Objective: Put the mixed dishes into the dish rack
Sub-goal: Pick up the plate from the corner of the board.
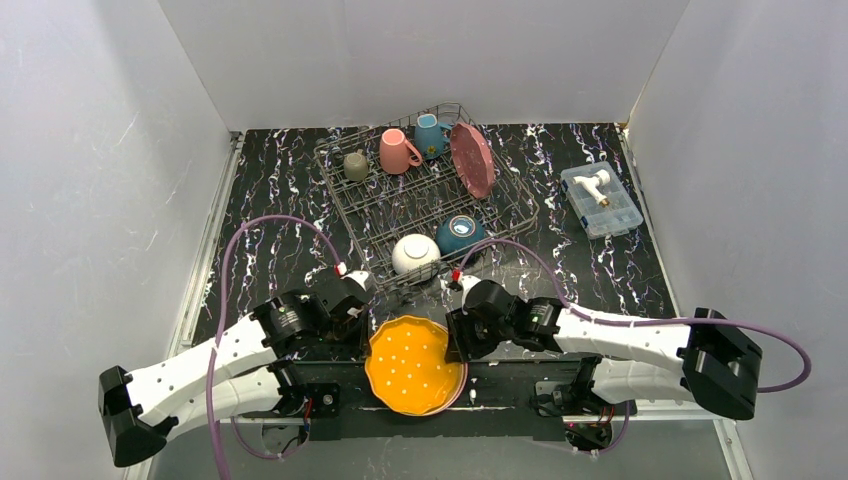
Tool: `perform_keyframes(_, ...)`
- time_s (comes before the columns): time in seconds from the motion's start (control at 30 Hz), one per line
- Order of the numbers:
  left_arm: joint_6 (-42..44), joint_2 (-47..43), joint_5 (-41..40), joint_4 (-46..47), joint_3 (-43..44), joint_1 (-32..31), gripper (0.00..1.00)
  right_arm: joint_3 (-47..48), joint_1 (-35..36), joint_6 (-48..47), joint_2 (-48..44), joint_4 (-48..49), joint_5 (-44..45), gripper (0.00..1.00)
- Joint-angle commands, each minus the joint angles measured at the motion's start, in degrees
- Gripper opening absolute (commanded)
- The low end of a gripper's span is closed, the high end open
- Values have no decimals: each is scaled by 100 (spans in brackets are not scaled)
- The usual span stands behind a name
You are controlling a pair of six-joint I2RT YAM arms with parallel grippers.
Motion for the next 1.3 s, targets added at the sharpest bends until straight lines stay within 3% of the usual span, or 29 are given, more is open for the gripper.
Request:
perform_keyframes(0.0,72,-117,-48,-244,330,-25,0,-36,126,158,204,379,198,55)
perform_keyframes(0.63,157,-315,-188,-586,665,-23,0,682,640,235,206,-87,1022,55)
perform_keyframes(1.27,229,-623,-433,-1111,1028,-24,0,491,743,477,750,375,1131,57)
